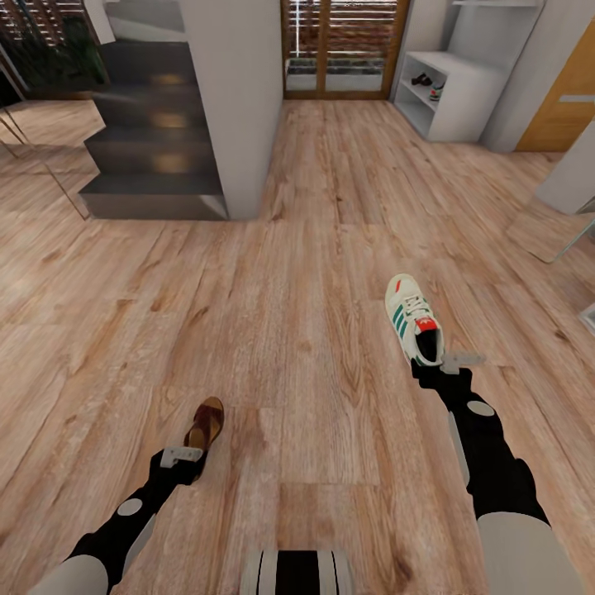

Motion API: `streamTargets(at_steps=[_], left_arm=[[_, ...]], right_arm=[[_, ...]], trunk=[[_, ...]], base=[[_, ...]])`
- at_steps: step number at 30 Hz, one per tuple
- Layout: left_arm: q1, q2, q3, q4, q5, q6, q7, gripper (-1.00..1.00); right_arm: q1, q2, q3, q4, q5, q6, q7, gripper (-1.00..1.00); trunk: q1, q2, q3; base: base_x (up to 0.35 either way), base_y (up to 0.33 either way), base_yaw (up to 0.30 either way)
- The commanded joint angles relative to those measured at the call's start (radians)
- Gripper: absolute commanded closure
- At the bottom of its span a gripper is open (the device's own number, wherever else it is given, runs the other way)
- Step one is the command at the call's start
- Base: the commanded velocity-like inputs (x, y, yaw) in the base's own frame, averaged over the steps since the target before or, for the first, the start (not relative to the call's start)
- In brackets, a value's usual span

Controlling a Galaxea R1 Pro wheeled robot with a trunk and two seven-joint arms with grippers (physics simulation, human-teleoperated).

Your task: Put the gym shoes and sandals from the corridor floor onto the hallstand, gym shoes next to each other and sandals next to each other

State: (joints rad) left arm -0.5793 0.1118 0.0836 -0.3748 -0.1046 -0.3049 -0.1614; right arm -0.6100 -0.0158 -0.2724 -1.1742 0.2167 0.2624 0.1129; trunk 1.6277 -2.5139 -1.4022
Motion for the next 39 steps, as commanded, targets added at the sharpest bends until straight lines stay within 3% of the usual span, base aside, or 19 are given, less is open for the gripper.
streamTargets(at_steps=[1,13,25,39], left_arm=[[-0.001,0.001,0.009,0.001,-0.009,-0.004,-0.006,-1.00],[-0.001,0.004,0.013,-0.001,-0.008,-0.010,-0.004,-1.00],[-0.001,0.005,0.014,0.000,-0.007,-0.035,-0.003,-1.00],[-0.001,0.006,0.015,0.000,-0.004,-0.036,-0.003,-1.00]], right_arm=[[0.000,0.000,-0.002,-0.002,0.010,0.005,0.008,1.00],[0.000,0.000,-0.002,-0.002,0.010,0.006,0.008,1.00],[0.000,0.000,-0.002,-0.001,0.010,0.006,0.008,1.00],[0.000,0.000,-0.002,0.001,0.010,0.006,0.008,1.00]], trunk=[[0.000,-0.001,-0.005],[0.006,-0.003,-0.066],[0.006,-0.003,-0.083],[0.011,-0.006,-0.142]], base=[[0.000,0.000,0.000],[0.000,0.000,0.000],[0.000,0.000,0.000],[0.000,0.000,0.000]])
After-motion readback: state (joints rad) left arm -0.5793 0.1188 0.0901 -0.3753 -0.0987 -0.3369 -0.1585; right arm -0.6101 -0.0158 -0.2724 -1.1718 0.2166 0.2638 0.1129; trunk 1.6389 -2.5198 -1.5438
